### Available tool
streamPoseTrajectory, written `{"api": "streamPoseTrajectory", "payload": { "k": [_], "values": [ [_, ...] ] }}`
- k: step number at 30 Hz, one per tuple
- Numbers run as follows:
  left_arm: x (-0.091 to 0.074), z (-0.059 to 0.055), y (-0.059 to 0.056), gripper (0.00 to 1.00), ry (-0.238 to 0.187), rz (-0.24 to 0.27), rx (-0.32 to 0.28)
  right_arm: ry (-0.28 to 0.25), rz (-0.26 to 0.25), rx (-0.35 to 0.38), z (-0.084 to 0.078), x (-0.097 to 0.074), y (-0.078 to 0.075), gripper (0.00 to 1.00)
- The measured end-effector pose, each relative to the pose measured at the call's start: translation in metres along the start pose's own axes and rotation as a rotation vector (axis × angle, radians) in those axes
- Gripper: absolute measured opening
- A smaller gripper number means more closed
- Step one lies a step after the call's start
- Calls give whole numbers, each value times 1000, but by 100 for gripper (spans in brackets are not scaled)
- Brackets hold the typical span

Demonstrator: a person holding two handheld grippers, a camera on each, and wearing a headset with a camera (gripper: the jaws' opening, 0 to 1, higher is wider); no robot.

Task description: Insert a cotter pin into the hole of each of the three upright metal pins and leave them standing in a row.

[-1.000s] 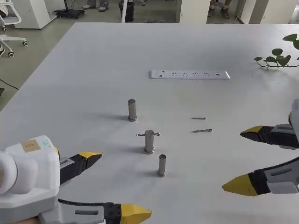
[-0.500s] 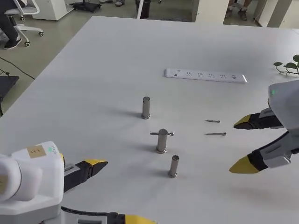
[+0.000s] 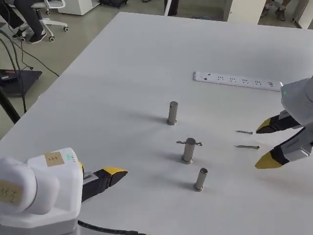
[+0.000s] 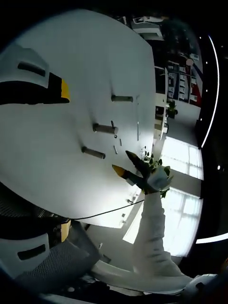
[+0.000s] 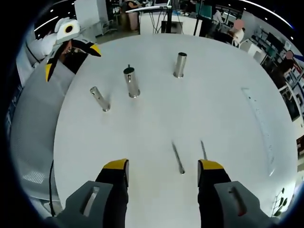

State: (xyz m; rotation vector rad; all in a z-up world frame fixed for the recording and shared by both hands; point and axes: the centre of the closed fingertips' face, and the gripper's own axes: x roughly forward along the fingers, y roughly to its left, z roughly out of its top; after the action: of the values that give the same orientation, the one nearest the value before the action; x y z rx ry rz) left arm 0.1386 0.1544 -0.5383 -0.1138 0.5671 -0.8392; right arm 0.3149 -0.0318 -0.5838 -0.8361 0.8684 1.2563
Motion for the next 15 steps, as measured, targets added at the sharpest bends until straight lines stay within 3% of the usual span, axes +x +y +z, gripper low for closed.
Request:
{"api": "streamPoseTrajectory", "payload": {
  "k": [4,7,15],
  "values": [
    [0,-2,1,99,12,1,-1,55,-6,-43,-4,2,-19,49],
    [-1,-3,3,99,15,8,2,69,-11,-48,-3,2,-31,45],
    [-4,-2,11,99,7,40,-4,60,-34,-29,-2,16,-65,28]
  ]
}}
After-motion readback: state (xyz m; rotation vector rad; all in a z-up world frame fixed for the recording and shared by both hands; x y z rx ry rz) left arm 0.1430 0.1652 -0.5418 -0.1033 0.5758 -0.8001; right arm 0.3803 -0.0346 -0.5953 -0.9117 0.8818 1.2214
